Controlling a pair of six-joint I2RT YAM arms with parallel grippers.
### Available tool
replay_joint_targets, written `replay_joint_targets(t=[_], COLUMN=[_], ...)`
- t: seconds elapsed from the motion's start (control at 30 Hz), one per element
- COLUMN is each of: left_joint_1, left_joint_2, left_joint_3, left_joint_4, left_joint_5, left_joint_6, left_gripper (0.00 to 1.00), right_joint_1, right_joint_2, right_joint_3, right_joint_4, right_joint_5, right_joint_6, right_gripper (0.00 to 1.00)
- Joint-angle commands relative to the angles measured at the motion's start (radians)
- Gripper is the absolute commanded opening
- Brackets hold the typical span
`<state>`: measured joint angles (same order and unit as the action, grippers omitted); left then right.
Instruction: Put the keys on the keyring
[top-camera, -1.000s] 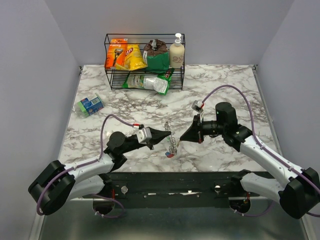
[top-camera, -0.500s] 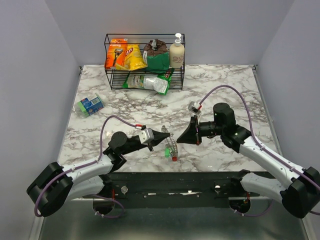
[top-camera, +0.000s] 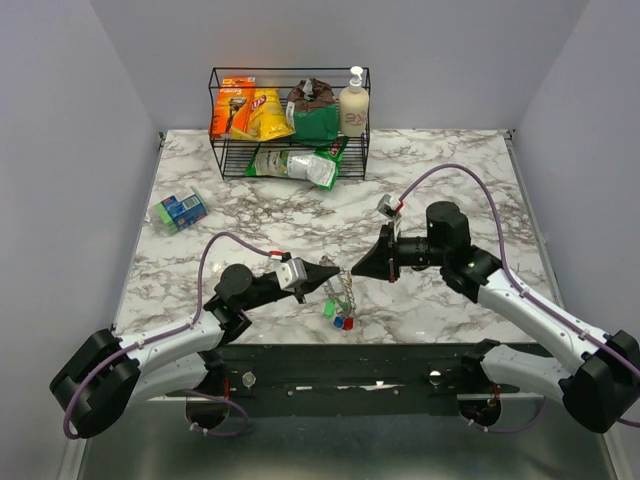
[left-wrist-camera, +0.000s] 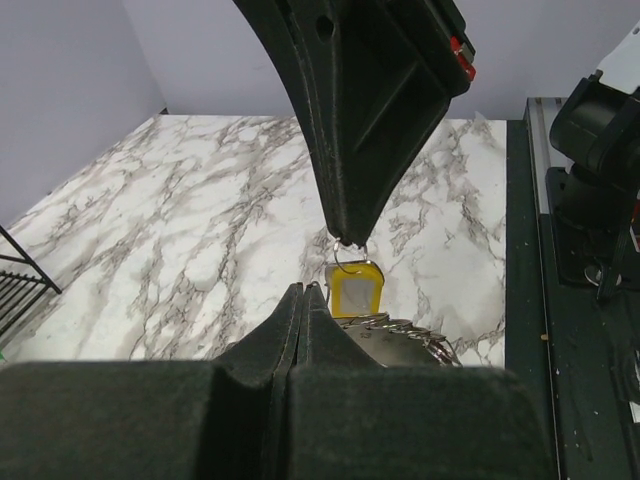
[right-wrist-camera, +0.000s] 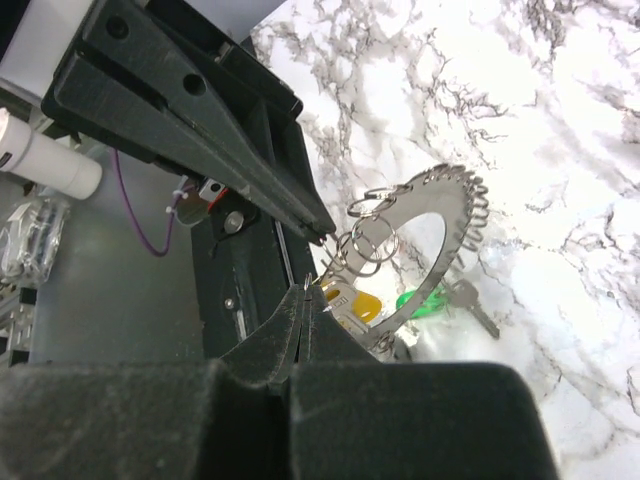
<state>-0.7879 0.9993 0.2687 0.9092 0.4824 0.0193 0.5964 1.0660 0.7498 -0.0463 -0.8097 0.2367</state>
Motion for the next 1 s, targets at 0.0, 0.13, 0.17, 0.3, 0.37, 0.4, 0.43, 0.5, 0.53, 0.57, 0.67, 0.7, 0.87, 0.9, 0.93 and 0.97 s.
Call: replay_joint_targets(t=[0.0, 0.13, 0.17, 0.3, 0.37, 0.4, 0.43, 0.5, 0.53, 0.57, 0.67, 0.7, 0.87, 0.9, 0.93, 0.97], left_joint_1=[-0.008, -0.007, -0.008, -0.008, -0.010, -0.010, -0.010, -0.010, -0.011, -0.010, -0.011, -0.010, -0.011, -0.011, -0.013, -0.011], left_joint_2=[-0.028, -0.039, -0.041, -0.045, -0.045, -0.045, -0.047, -0.045, -0.047, -0.047, -0.047, -0.045, -0.047, -0.045, -0.044, -0.044], left_joint_3=[0.007, 0.010, 0.010, 0.010, 0.012, 0.012, 0.013, 0.015, 0.015, 0.017, 0.017, 0.017, 0.018, 0.018, 0.018, 0.018], left_joint_4=[0.016, -0.001, -0.003, -0.009, -0.012, -0.012, -0.012, -0.016, -0.020, -0.021, -0.024, -0.024, -0.027, -0.027, -0.026, -0.027], left_joint_5=[-0.010, -0.014, -0.016, -0.021, -0.021, -0.019, -0.019, -0.022, -0.022, -0.021, -0.022, -0.022, -0.027, -0.027, -0.028, -0.027], left_joint_6=[0.019, 0.025, 0.027, 0.030, 0.030, 0.030, 0.030, 0.033, 0.033, 0.034, 0.033, 0.034, 0.036, 0.036, 0.036, 0.036], left_gripper=[0.00, 0.00, 0.00, 0.00, 0.00, 0.00, 0.00, 0.00, 0.00, 0.00, 0.00, 0.00, 0.00, 0.00, 0.00, 0.00], right_joint_1=[0.006, 0.006, 0.008, 0.008, 0.008, 0.008, 0.008, 0.008, 0.008, 0.008, 0.009, 0.009, 0.016, 0.016, 0.017, 0.017], right_joint_2=[0.018, 0.040, 0.048, 0.061, 0.068, 0.072, 0.074, 0.075, 0.075, 0.074, 0.066, 0.065, 0.054, 0.052, 0.051, 0.049], right_joint_3=[0.036, 0.049, 0.052, 0.054, 0.056, 0.054, 0.052, 0.052, 0.052, 0.052, 0.049, 0.049, 0.045, 0.046, 0.043, 0.042], right_joint_4=[0.036, 0.031, 0.033, 0.031, 0.031, 0.033, 0.034, 0.037, 0.037, 0.037, 0.036, 0.037, 0.065, 0.065, 0.065, 0.063], right_joint_5=[0.043, 0.040, 0.032, 0.011, 0.004, -0.003, -0.002, -0.003, -0.003, -0.005, -0.017, -0.017, -0.036, -0.039, -0.039, -0.039], right_joint_6=[0.016, 0.016, 0.015, 0.012, 0.013, 0.013, 0.013, 0.013, 0.013, 0.015, 0.016, 0.016, 0.013, 0.012, 0.012, 0.010], right_gripper=[0.01, 0.01, 0.01, 0.01, 0.01, 0.01, 0.01, 0.01, 0.01, 0.01, 0.01, 0.01, 0.01, 0.01, 0.01, 0.01])
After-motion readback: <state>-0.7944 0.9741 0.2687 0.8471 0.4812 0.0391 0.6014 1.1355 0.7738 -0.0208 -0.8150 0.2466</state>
